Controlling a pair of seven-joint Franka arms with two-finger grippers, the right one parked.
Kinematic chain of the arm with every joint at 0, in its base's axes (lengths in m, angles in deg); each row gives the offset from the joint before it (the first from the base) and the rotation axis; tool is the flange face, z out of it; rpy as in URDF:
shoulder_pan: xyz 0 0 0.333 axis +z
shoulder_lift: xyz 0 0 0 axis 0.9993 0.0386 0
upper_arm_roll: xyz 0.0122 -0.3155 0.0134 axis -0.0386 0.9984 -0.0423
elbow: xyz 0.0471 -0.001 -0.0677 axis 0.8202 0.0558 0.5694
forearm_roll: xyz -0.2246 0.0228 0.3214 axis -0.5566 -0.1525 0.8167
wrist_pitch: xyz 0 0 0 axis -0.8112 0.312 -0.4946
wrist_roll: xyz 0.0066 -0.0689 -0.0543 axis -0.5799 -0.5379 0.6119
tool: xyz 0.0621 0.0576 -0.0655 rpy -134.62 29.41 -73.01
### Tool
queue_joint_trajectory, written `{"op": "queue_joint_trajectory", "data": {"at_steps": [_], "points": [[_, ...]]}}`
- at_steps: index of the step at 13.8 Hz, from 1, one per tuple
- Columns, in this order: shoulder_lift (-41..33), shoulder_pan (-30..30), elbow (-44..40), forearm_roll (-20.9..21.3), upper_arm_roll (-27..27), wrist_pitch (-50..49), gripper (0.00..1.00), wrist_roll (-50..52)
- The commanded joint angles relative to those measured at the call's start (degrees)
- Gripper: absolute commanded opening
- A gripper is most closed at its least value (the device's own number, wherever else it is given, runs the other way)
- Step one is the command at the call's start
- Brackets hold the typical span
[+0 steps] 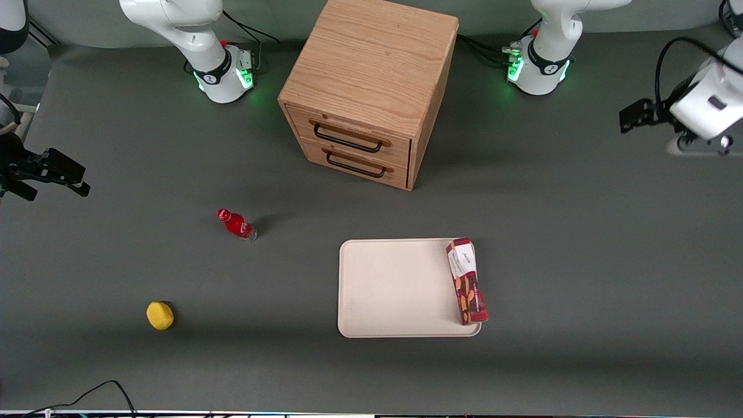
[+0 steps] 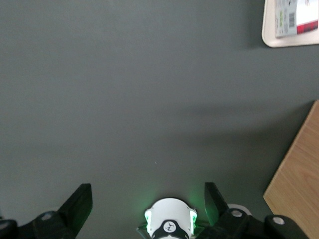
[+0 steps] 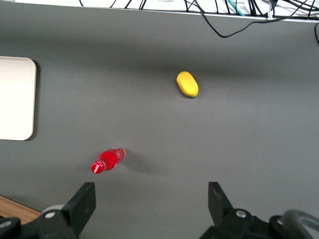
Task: Place red cookie box on tray
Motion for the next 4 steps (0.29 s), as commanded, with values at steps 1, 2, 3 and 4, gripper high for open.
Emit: {"op": "queue_joint_trajectory", "data": {"at_steps": [1,2,3,4], "points": [[-4.18,-0.94,4.69,-2.32,-2.76,2.55,1.0,-2.16],[-2.95,-1.02,2.5,-1.8,-2.76,1.06,1.0,-2.16],[-1.46,-1.11,-0.57,-1.62,-2.76,-0.69,1.0,-2.16],[0.12,-1.2,-3.47,-1.53,-2.5,-2.01,1.0,-1.82]]}}
